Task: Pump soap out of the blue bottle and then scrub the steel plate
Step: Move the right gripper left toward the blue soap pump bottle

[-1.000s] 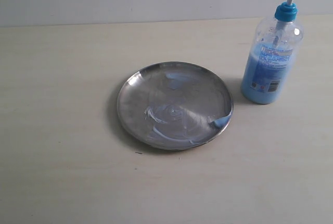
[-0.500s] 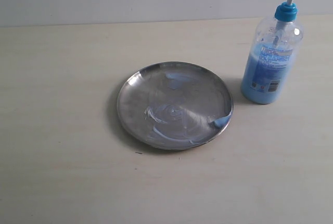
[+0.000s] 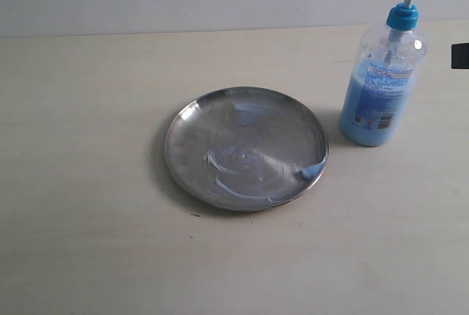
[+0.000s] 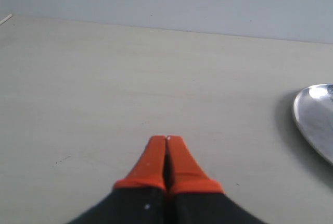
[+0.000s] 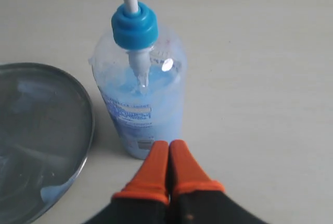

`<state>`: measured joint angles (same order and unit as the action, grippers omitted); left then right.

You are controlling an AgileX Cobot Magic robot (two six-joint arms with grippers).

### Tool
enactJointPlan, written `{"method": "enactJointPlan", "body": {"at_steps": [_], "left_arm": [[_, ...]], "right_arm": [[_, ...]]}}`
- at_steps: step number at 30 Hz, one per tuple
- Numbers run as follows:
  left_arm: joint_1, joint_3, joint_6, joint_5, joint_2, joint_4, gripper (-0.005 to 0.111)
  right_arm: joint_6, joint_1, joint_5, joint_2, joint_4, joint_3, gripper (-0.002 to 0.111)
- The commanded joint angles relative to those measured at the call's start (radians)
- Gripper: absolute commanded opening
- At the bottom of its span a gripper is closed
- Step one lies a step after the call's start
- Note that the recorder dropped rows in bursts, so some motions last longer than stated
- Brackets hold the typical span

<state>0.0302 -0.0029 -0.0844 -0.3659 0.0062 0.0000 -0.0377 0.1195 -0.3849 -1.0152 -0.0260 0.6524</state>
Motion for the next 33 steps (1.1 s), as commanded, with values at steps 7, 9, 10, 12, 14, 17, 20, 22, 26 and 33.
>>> {"method": "enactJointPlan", "body": {"at_steps": [7,9,10,12,14,17,20,22,26,33], "left_arm": [[0.000,0.003,0.002,0.012,-0.006,0.000,0.000],[0.000,0.003,0.002,0.012,-0.006,0.000,0.000],[0.000,0.003,0.002,0.012,-0.006,0.000,0.000],[0.000,0.003,0.002,0.012,-0.006,0.000,0.000],[0.000,0.003,0.002,0.012,-0.006,0.000,0.000],[0.000,0.003,0.002,0.012,-0.006,0.000,0.000],[0.000,0.003,0.002,0.012,-0.006,0.000,0.000],[0.000,0.003,0.002,0.012,-0.006,0.000,0.000],[0.000,0.003,0.002,0.012,-0.006,0.000,0.000],[0.000,0.003,0.002,0.012,-0.006,0.000,0.000]], "right_arm": [[0.038,-0.004,-0.041,-0.156,-0.010,-0.058,0.000],[0.038,-0.004,-0.022,-0.215,-0.010,-0.058,0.000],[0.038,-0.004,-0.006,-0.229,-0.006,-0.058,0.000],[0.038,-0.004,0.066,-0.279,0.034,-0.058,0.011],[0.038,-0.004,0.114,-0.306,0.056,-0.068,0.029],[0.038,-0.004,0.277,-0.313,0.072,-0.157,0.053],[0.027,0.014,0.483,-0.313,0.074,-0.256,0.066],[0.030,0.052,0.562,-0.313,0.074,-0.284,0.070],[0.038,0.102,0.682,-0.315,0.073,-0.327,0.074],[0.073,0.107,0.843,-0.360,0.079,-0.369,0.078]]}}
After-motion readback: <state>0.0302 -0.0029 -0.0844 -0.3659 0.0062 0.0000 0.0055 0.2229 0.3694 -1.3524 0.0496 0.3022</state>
